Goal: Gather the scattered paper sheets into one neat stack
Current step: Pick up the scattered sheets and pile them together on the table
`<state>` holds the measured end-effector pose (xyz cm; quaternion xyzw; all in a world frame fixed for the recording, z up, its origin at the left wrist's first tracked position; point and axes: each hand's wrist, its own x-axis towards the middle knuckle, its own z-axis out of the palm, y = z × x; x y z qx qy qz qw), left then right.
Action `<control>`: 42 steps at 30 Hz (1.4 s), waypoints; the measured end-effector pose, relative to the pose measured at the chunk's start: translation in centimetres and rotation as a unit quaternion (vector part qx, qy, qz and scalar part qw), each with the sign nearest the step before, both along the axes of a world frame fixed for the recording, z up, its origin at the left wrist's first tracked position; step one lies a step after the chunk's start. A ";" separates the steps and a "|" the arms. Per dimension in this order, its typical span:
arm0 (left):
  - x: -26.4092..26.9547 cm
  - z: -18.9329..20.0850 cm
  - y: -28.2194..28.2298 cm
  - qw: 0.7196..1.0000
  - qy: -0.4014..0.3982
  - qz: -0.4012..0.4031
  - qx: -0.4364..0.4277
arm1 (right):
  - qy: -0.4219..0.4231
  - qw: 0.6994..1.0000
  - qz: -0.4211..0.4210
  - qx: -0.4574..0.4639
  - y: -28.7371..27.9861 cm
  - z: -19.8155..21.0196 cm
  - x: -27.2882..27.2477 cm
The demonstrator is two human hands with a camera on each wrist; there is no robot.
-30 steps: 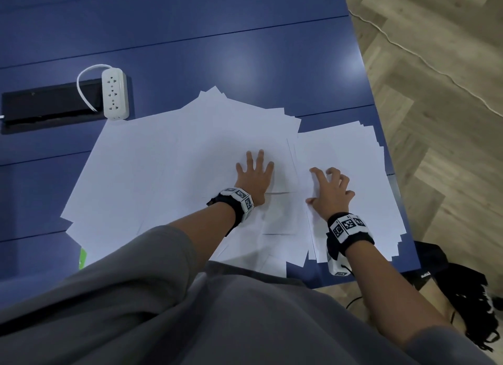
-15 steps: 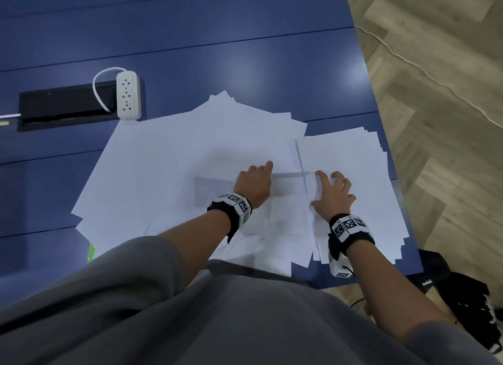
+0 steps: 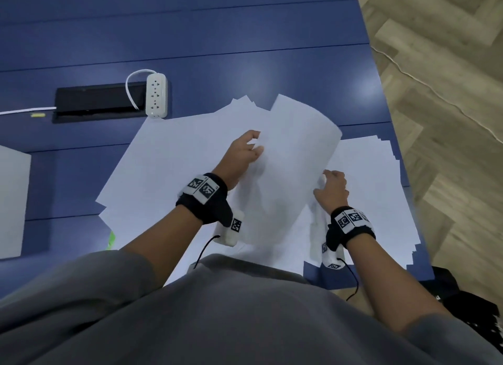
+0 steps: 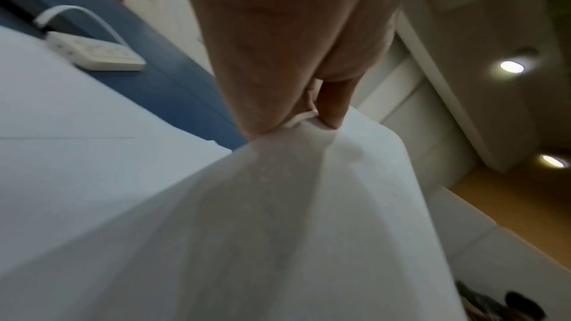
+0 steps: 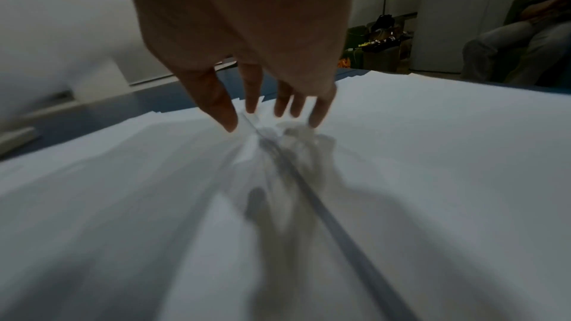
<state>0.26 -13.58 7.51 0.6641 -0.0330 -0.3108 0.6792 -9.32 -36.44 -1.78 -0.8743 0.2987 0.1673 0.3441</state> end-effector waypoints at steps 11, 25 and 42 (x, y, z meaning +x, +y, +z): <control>-1.2 -5.9 5.2 0.970 0.042 0.093 0.221 | -0.136 0.783 -0.300 0.527 3.5 3.7 0.6; -0.2 -10.0 15.3 0.774 -0.002 -0.099 0.625 | 0.011 0.990 -0.021 0.138 6.5 -1.4 0.5; 0.9 -9.7 16.9 0.784 -0.069 -0.058 0.614 | -0.053 0.989 -0.055 0.129 9.7 -0.8 3.6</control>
